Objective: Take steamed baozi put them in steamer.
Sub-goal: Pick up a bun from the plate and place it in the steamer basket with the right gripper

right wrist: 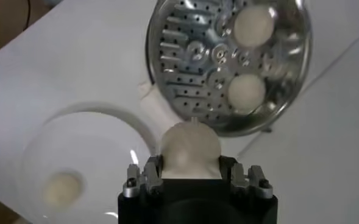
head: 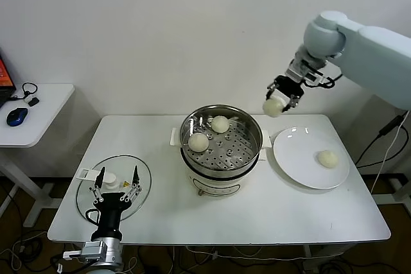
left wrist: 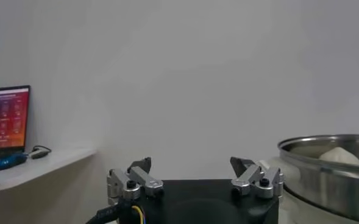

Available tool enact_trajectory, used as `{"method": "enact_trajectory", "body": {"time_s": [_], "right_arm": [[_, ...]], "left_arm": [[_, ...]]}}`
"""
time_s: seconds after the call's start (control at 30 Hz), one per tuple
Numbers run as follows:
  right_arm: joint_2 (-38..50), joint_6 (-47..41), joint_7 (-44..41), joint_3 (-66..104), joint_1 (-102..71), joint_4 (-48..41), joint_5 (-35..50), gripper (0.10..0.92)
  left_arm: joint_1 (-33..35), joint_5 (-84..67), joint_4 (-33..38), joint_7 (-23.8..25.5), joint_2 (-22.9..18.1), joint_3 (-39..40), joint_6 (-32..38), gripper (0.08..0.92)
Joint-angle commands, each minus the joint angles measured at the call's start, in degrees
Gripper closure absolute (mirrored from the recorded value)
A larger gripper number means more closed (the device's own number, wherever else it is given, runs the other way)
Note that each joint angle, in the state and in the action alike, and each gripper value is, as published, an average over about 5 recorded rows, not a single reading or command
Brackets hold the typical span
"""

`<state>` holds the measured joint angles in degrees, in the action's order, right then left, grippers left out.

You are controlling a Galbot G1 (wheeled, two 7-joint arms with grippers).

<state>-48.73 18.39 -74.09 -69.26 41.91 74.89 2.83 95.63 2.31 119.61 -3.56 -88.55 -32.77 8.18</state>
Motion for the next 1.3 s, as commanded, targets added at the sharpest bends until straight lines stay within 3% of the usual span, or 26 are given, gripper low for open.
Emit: {"method": "enact_trajectory", "body": {"time_s": [0.03,0.53,1.3], "right_arm": [[-7.2,1.5,0.5,-1.8,4.4,10.8,0.8,0.414],[-10.2,-0.3,0.6,-2.1,-6.8,14.7,-4.6,0.414],[-13.1,4.2,0.6,1.4,-16.3,8.5,-16.1,0.414]], "left_arm": [[0.2,-0.2,0.3,0.0,0.1,-0.4,0.0,0.177],[0.2,-0.3,0.6,-0.1,-0.1,-0.9,-0.1,0.177],[0.4,-0.4,-0.4,-0.1,0.0,-0.9,0.1,0.177]]}}
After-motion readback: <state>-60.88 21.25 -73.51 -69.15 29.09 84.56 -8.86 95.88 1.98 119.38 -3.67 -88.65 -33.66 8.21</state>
